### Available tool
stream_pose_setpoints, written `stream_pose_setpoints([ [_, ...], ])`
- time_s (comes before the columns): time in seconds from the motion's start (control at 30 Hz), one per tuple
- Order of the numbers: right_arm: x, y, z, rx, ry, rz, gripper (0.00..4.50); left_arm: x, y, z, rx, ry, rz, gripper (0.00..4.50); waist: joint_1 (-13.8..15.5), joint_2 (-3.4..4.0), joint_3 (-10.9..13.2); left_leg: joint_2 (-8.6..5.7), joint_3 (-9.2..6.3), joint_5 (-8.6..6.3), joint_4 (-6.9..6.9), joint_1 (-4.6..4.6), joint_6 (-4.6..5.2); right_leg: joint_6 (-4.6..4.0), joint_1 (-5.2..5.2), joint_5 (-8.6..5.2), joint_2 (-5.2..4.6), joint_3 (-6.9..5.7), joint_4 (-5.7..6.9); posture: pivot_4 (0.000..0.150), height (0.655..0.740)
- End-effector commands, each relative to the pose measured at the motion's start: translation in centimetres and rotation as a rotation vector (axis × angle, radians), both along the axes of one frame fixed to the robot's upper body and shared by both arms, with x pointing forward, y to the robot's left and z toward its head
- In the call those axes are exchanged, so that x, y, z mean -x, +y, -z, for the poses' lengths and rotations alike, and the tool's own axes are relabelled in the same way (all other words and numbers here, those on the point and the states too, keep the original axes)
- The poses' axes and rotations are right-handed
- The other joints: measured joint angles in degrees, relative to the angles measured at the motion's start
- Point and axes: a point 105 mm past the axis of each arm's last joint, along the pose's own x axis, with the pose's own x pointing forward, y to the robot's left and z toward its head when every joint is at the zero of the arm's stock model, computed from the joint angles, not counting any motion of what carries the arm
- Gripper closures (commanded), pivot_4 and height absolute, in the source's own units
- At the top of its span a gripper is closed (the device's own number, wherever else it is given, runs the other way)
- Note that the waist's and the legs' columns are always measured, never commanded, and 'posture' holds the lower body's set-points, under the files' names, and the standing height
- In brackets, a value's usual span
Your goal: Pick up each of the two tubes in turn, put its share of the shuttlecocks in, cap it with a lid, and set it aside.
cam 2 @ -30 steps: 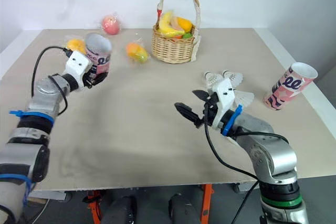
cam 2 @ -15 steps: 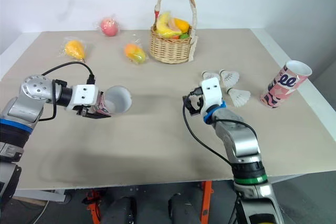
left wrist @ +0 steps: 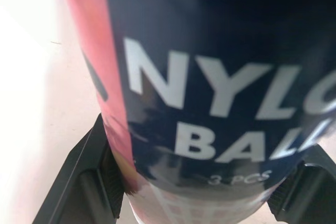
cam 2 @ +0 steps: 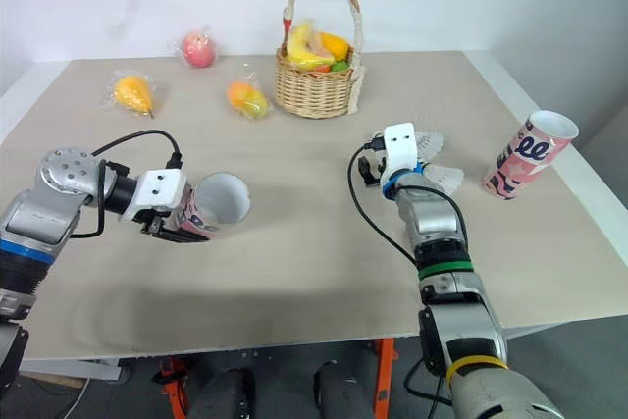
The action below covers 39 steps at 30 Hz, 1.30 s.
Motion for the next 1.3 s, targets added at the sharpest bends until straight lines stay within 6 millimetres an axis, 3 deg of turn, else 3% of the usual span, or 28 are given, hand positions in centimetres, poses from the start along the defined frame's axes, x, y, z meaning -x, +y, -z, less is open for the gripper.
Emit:
stream_pose_setpoints([
  [0.03, -1.0, 0.2, -1.7, -0.010, -0.064, 0.007, 0.00, 0.5, -0.2, -1.2, 0.003, -0.021, 0.009, 1.54, -0.41, 0.00, 0.00, -0.01, 0.00, 0.00, 0.00, 0.00, 0.00, 0.00, 0.00, 0.00, -0.01, 0.01, 0.00, 0.150, 0.7400],
  [0.13, -1.6, 0.3, -2.0, 0.002, -0.077, 0.014, 0.00, 0.6, -0.1, -1.1, -0.012, -0.022, 0.006, 1.54, -0.82, 0.01, 0.00, -0.01, -0.02, 0.00, -0.01, -0.01, 0.00, 0.00, 0.00, -0.01, -0.01, 0.00, 0.00, 0.150, 0.7400],
  [0.17, -1.7, 0.3, -2.1, 0.002, -0.083, 0.012, 0.53, 0.7, -0.1, -1.0, -0.014, -0.022, 0.006, 1.59, -0.88, 0.01, 0.00, -0.01, -0.01, 0.00, -0.01, -0.01, 0.00, 0.00, 0.00, -0.01, -0.02, 0.00, 0.00, 0.150, 0.7400],
  [0.23, -1.9, 0.3, -2.0, 0.014, -0.090, 0.010, 1.12, 0.8, -0.2, -1.0, -0.012, -0.022, 0.006, 1.59, -1.04, 0.01, 0.00, -0.02, -0.01, 0.00, -0.01, 0.00, 0.00, 0.00, 0.01, -0.01, -0.02, 0.00, 0.00, 0.150, 0.7400],
  [0.27, -2.0, 0.3, -1.9, 0.012, -0.089, 0.008, 1.74, 0.9, -0.2, -1.0, -0.008, -0.020, 0.005, 1.59, -1.08, 0.00, 0.00, -0.01, -0.01, 0.00, -0.02, 0.01, 0.00, 0.00, 0.01, 0.00, -0.02, 0.01, 0.00, 0.150, 0.7400],
  [0.37, -2.0, 0.3, -1.8, 0.003, -0.089, 0.008, 2.95, 1.0, -0.1, -0.8, -0.007, -0.015, 0.003, 1.59, -1.08, 0.01, 0.00, -0.01, -0.02, 0.00, -0.07, 0.03, 0.00, -0.02, 0.01, -0.02, -0.01, 0.01, 0.00, 0.150, 0.7400],
  [0.4, -2.0, 0.2, -1.6, -0.002, -0.087, 0.008, 3.59, 1.0, -0.1, -0.7, -0.008, -0.011, 0.004, 1.59, -1.08, 0.01, 0.01, -0.01, -0.02, 0.00, -0.07, 0.03, 0.00, -0.03, 0.01, -0.02, -0.01, 0.00, 0.00, 0.150, 0.7400],
  [0.47, -1.9, 0.2, -1.5, -0.014, -0.084, 0.006, 4.33, 1.1, -0.1, -0.6, -0.008, -0.007, 0.003, 1.59, -1.08, 0.01, 0.01, -0.01, -0.01, 0.00, -0.08, 0.02, 0.00, -0.03, 0.00, -0.02, -0.02, 0.01, 0.00, 0.150, 0.7400],
  [0.63, -1.5, 1.0, -1.7, -0.035, -0.106, -0.063, 4.43, 1.1, -0.2, -0.3, 0.000, 0.000, 0.005, 1.59, -1.09, 0.01, 0.01, 0.00, -0.03, 0.00, -0.08, 0.05, 0.00, -0.03, 0.01, -0.02, 0.00, 0.00, 0.02, 0.150, 0.7400],
  [0.73, 0.1, 1.9, -4.3, -0.003, -0.221, -0.199, 4.43, 1.0, -0.2, 0.1, 0.002, 0.011, 0.002, 1.59, -0.95, 0.02, 0.01, -0.01, -0.04, 0.00, -0.08, 0.04, 0.00, -0.02, 0.02, -0.03, -0.01, 0.00, 0.02, 0.150, 0.7400],
  [0.83, 2.8, 3.5, -6.5, 0.043, -0.302, -0.352, 4.43, 1.0, -0.2, 0.6, -0.001, 0.027, 0.001, 1.59, -0.86, 0.07, 0.04, -0.04, -0.13, 0.00, -0.08, -0.02, 0.00, 0.01, 0.00, -0.06, -0.05, -0.05, 0.02, 0.150, 0.7400],
  [0.9, 8.6, 6.0, -8.6, 0.176, -0.399, -0.676, 4.43, 1.0, -0.2, 0.8, -0.001, 0.034, 0.002, 1.59, -0.86, 0.08, 0.04, -0.04, -0.13, -0.01, -0.08, -0.02, 0.00, 0.01, 0.01, -0.06, -0.05, -0.05, 0.03, 0.150, 0.7400],
  [0.97, 13.9, 7.4, -8.4, 0.330, -0.384, -0.954, 4.43, 1.0, -0.1, 0.9, 0.000, 0.037, 0.003, 1.59, -0.14, 0.32, 0.17, -0.04, -0.12, 0.00, -0.05, 0.05, 0.00, 0.02, 0.06, -0.05, -0.04, -0.05, 0.05, 0.150, 0.7400],
  [1.1, 16.2, 7.4, -8.9, 0.490, -0.342, -1.053, 4.43, 0.8, 0.0, 1.1, 0.000, 0.043, 0.005, 1.59, 0.32, 0.41, 0.20, -0.03, -0.24, -0.08, -0.03, 0.17, 0.06, 0.30, 0.21, -0.43, 0.01, -0.12, 0.04, 0.150, 0.7400],
  [1.23, 18.1, 9.2, -9.8, 0.647, -0.382, -1.197, 4.43, 0.5, -0.2, 1.2, 0.001, 0.044, 0.014, 1.59, 0.35, 0.41, 0.20, 0.01, -0.21, 0.14, 0.01, 0.33, 0.22, 0.18, 0.27, -0.15, 0.06, -0.16, 0.09, 0.150, 0.7400],
  [1.3, 18.1, 10.0, -10.3, 0.691, -0.411, -1.221, 4.43, 0.5, -0.2, 1.2, 0.003, 0.043, 0.018, 1.59, 0.37, 0.41, 0.20, 0.03, -0.17, 0.22, 0.03, 0.35, 0.29, 0.07, 0.26, -0.10, 0.05, -0.16, 0.09, 0.150, 0.7400],
])
